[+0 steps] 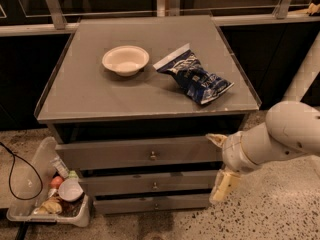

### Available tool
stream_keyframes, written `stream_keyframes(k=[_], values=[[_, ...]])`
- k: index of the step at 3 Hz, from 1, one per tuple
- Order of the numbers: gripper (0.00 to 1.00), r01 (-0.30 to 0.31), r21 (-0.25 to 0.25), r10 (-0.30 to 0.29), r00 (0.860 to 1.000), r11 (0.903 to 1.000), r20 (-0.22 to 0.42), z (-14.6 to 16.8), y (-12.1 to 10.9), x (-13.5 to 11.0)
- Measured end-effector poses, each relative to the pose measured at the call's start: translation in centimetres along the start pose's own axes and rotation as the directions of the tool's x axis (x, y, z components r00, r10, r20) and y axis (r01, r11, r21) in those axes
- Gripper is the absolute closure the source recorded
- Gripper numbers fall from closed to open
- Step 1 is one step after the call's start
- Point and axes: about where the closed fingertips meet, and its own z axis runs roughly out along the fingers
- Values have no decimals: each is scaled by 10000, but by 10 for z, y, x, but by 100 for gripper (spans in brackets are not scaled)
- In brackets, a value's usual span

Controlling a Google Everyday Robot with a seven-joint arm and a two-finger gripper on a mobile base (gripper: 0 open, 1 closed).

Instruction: Open top drawer

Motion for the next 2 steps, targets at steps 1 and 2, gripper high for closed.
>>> stream_keyframes(k=[1, 2], values=[[0, -151, 700, 145, 9998, 9974, 95, 6, -24, 8], [0, -319, 1412, 233, 9978, 9895, 625, 0, -55, 8]])
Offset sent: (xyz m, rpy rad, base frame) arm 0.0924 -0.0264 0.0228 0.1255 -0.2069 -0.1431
